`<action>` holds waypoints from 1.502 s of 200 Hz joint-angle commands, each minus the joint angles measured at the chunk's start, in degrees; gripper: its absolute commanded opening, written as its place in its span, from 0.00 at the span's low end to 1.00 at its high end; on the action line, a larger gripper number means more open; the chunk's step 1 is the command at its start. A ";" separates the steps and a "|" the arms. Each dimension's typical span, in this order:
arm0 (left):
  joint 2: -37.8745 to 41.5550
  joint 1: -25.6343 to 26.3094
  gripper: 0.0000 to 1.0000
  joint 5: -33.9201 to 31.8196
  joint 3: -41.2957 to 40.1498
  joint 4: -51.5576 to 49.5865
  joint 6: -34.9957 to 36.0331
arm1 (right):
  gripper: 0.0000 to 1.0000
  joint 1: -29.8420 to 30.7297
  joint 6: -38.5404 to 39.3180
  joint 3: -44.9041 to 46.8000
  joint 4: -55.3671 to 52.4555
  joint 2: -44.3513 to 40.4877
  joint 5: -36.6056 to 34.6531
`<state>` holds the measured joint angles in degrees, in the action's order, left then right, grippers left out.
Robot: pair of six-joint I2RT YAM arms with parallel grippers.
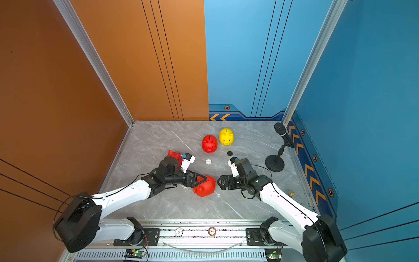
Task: Open piggy banks
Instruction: Move the piggy bank to the center of the board.
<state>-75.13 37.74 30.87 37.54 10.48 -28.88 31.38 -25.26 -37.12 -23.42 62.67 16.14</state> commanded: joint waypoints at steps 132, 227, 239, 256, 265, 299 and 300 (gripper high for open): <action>-2.23 11.54 0.97 -13.91 10.73 -27.62 17.37 | 0.99 12.64 -5.25 -3.81 5.94 13.53 -9.23; -11.65 19.88 0.98 -33.15 21.11 -41.50 9.53 | 1.00 0.34 1.62 -2.31 -4.23 2.67 -12.71; -13.18 20.33 0.98 -34.69 23.65 -43.00 7.76 | 1.00 -0.95 2.26 -2.26 -4.74 1.95 -12.42; -14.74 20.74 0.98 -35.54 25.59 -43.85 6.25 | 1.00 -2.25 2.78 -1.95 -4.79 1.33 -11.60; -15.44 20.95 0.98 -35.71 26.46 -44.32 5.51 | 1.00 -2.71 2.93 -1.75 -4.66 1.22 -11.22; -17.92 22.20 0.98 -37.61 29.55 -45.47 2.80 | 1.00 -3.51 3.12 -0.89 -3.67 1.42 -10.44; -18.02 22.16 0.98 -37.71 29.62 -45.55 2.61 | 1.00 -3.56 3.07 -0.87 -3.62 1.45 -10.43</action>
<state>-91.50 58.89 -3.25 64.51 -31.83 -22.68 28.47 -23.70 -38.22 -26.11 64.69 4.73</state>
